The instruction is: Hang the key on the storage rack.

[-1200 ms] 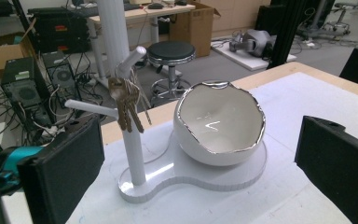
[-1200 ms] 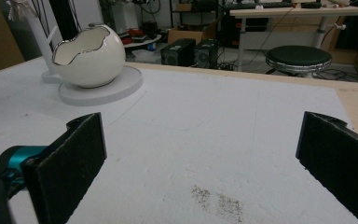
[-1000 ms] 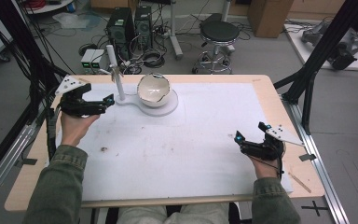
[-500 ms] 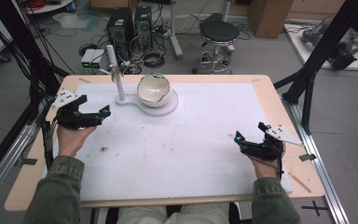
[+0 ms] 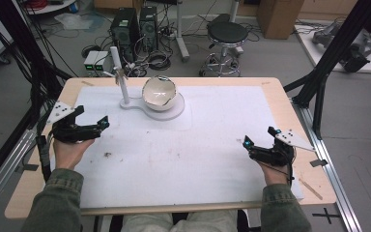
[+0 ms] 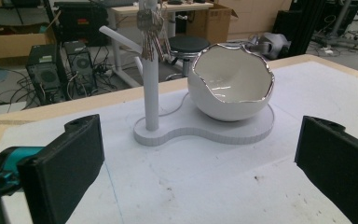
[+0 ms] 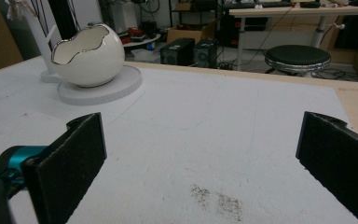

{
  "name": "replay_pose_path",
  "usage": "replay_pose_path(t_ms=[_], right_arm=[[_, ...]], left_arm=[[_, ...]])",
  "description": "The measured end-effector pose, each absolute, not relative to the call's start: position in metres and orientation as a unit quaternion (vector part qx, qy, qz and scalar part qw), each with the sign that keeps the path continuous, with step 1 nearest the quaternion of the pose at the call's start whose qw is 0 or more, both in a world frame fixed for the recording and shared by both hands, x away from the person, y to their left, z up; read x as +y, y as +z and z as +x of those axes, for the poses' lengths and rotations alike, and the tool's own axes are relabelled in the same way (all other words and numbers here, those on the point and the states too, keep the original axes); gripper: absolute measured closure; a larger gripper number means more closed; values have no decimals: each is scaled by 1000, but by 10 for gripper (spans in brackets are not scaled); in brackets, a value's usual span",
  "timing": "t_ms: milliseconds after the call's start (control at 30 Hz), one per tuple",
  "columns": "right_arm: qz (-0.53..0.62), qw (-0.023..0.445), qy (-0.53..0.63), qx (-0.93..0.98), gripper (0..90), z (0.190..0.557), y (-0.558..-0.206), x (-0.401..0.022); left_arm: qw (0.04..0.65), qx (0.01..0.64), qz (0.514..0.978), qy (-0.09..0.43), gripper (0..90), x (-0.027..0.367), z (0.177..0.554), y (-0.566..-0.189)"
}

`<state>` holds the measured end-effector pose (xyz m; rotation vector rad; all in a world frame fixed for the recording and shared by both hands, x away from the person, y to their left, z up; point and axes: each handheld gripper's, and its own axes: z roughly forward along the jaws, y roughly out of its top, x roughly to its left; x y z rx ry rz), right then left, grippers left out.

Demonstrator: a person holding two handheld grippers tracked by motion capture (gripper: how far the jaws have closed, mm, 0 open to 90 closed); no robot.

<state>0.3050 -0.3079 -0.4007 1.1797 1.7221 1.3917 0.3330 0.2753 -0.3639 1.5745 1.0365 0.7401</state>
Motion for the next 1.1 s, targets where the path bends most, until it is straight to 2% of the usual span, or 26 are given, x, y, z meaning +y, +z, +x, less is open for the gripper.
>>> replay_pose_path(t_ms=[733,1100], right_arm=[[446,312,525,655,5,305,-401,-307],[446,312,524,655,5,305,-401,-307]], left_arm=[[524,459,638,327,16,296,305,-402],[540,470,613,335,16,308,292,-415]])
